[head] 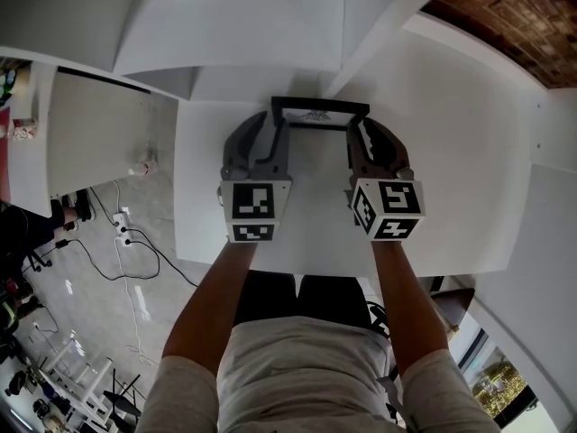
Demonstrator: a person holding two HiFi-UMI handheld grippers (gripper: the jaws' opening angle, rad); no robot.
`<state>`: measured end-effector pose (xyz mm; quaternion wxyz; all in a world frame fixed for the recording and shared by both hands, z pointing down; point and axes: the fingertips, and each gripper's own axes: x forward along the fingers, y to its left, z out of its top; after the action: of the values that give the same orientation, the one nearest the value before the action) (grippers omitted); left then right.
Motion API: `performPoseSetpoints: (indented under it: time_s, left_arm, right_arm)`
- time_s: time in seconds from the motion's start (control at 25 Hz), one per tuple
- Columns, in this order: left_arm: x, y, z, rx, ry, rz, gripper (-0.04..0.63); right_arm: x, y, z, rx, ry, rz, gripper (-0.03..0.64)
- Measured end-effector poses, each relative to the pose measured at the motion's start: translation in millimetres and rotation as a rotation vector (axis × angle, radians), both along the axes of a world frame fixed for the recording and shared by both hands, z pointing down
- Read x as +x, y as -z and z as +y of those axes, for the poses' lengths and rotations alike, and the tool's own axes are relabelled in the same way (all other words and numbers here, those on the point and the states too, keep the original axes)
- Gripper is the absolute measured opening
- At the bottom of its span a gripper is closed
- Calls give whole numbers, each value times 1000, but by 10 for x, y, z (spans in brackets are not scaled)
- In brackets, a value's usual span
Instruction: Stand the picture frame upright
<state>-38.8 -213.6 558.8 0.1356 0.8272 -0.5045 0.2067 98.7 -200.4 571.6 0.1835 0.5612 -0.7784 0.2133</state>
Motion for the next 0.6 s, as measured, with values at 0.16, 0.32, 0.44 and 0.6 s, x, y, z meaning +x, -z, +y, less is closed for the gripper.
performPoseSetpoints:
  time_s: [0.16, 0.32, 0.44, 0.6]
  left_arm:
    - [-10, 2, 32, -8, 3, -1, 121]
    - [-38, 17, 104, -22, 10, 20, 121]
    - [-50, 21, 189, -33, 10, 24, 121]
    - [-45, 44, 317, -50, 8, 23, 121]
  right_arm:
    - [19, 23, 36, 0, 3, 5, 84]
    - [-10, 73, 100, -5, 13, 3, 84]
    - [-20, 132, 173, -3, 25, 6, 84]
    - [22, 227, 257, -2, 22, -2, 84]
